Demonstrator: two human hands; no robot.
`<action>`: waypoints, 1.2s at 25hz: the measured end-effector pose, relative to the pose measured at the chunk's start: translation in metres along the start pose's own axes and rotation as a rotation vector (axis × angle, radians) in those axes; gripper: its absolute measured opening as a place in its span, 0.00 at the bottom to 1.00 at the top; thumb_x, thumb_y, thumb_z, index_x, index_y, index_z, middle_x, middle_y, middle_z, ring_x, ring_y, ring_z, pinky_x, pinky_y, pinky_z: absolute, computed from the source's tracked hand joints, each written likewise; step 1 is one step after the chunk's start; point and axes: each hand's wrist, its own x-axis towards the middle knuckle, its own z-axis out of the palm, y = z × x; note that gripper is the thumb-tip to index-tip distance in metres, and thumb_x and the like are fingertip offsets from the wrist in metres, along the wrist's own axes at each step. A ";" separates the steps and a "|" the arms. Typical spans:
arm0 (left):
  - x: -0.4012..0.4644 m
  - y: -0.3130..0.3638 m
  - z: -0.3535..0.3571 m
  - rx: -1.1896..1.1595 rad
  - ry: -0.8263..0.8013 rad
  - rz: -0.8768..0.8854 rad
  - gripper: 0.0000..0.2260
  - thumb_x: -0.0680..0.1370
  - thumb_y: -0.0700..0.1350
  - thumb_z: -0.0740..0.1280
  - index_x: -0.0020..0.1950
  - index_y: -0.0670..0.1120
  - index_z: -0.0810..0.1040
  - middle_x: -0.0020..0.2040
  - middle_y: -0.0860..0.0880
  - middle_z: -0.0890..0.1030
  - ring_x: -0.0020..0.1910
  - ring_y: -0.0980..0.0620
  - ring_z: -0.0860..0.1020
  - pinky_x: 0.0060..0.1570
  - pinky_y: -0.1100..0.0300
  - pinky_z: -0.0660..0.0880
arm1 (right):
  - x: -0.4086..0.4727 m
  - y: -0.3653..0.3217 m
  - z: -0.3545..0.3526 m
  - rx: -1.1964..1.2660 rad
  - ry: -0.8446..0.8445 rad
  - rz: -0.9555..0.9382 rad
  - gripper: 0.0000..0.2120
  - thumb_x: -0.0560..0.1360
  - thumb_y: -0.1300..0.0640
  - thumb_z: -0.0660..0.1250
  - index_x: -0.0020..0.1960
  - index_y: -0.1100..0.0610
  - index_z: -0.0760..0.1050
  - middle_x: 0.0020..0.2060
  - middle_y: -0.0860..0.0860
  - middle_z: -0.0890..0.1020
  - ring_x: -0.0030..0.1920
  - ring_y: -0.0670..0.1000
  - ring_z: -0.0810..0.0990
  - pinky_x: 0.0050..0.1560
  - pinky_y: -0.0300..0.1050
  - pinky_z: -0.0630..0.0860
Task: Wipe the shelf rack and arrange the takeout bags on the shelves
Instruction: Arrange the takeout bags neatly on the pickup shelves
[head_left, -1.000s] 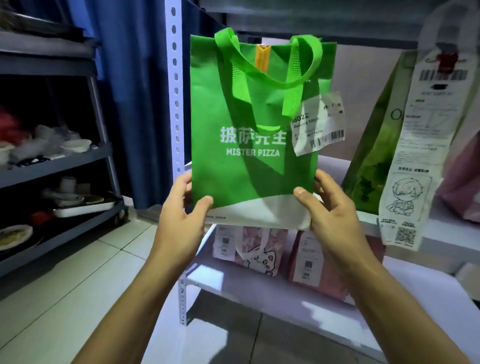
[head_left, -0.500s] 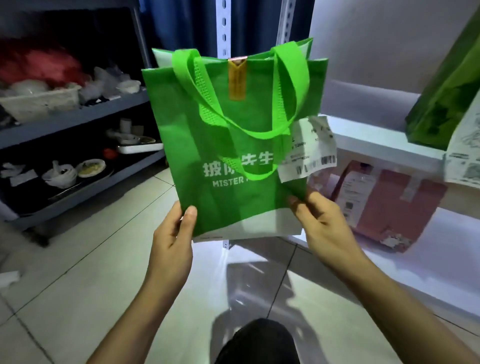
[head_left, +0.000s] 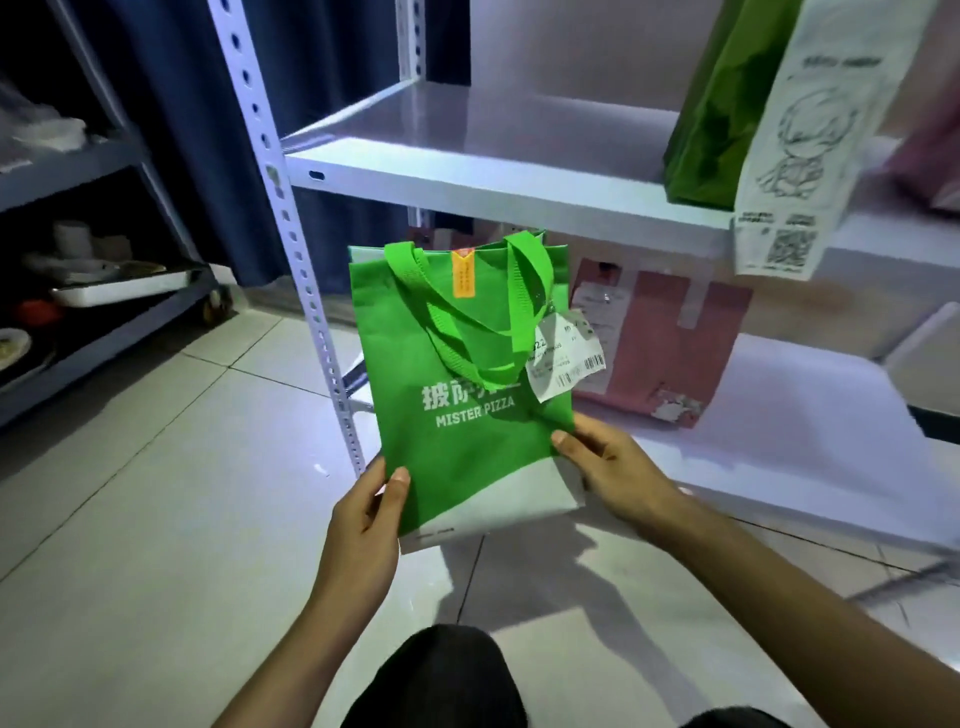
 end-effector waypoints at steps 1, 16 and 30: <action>0.002 -0.004 0.014 0.002 -0.045 -0.005 0.15 0.85 0.45 0.59 0.56 0.64 0.81 0.55 0.58 0.85 0.55 0.56 0.83 0.54 0.53 0.79 | -0.008 0.010 -0.011 0.035 0.052 0.022 0.16 0.84 0.62 0.60 0.65 0.48 0.79 0.58 0.43 0.85 0.62 0.44 0.81 0.64 0.43 0.76; -0.003 -0.002 0.278 0.001 -0.704 0.056 0.15 0.84 0.39 0.59 0.61 0.58 0.77 0.57 0.56 0.84 0.55 0.61 0.81 0.54 0.67 0.76 | -0.155 0.096 -0.189 0.210 0.973 0.157 0.17 0.84 0.61 0.59 0.55 0.44 0.83 0.48 0.43 0.86 0.47 0.44 0.83 0.43 0.39 0.83; 0.083 -0.040 0.424 0.401 -0.600 0.295 0.22 0.78 0.29 0.63 0.67 0.47 0.78 0.53 0.48 0.82 0.41 0.61 0.78 0.49 0.67 0.78 | -0.083 0.204 -0.286 -0.303 1.110 0.397 0.16 0.82 0.62 0.55 0.65 0.53 0.75 0.55 0.59 0.79 0.51 0.60 0.78 0.51 0.52 0.76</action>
